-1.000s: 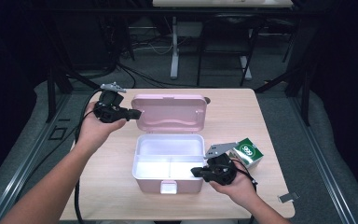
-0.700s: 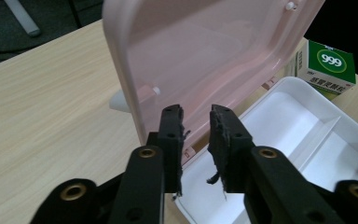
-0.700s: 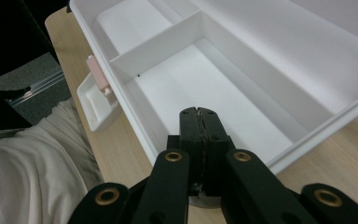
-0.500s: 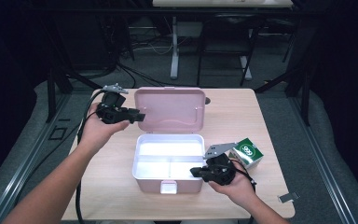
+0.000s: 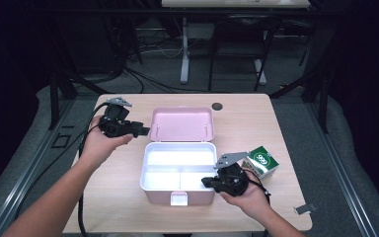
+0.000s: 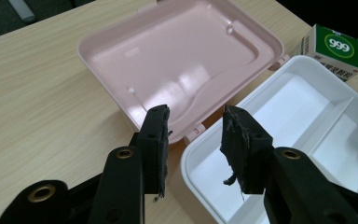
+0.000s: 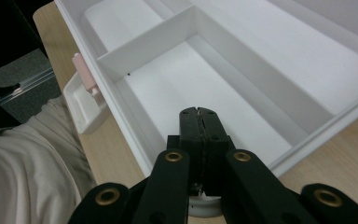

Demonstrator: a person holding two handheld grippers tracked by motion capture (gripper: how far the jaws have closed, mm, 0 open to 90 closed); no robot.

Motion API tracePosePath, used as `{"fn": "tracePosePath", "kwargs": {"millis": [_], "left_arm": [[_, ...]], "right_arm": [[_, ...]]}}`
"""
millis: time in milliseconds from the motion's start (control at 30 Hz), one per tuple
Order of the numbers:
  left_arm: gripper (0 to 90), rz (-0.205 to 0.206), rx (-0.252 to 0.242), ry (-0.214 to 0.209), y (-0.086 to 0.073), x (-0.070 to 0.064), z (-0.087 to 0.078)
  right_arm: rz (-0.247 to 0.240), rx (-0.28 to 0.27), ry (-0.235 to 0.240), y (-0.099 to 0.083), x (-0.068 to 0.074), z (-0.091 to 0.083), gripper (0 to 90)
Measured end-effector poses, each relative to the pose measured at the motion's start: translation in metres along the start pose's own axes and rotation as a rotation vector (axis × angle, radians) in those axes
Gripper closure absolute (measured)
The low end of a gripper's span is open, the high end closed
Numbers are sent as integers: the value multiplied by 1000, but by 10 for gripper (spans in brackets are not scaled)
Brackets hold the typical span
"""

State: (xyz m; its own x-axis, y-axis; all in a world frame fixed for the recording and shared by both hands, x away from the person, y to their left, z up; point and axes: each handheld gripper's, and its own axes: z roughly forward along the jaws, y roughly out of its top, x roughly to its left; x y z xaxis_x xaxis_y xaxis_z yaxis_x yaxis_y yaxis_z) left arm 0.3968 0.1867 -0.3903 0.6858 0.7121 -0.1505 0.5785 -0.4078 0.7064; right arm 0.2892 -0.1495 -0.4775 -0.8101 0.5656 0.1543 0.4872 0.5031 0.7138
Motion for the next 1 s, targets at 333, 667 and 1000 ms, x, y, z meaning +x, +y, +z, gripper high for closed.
{"fn": "tracePosePath", "kwargs": {"millis": [333,667,1000], "left_arm": [[609,59,5,-16,-1,-14,0],[638,274,90,-37,12,-45,-1],[686,477,228,-37,25,-72,9]], "right_arm": [[5,-4,1,0,0,0,900],[8,-5,2,0,0,0,895],[14,-10,8,1,-1,0,841]]}}
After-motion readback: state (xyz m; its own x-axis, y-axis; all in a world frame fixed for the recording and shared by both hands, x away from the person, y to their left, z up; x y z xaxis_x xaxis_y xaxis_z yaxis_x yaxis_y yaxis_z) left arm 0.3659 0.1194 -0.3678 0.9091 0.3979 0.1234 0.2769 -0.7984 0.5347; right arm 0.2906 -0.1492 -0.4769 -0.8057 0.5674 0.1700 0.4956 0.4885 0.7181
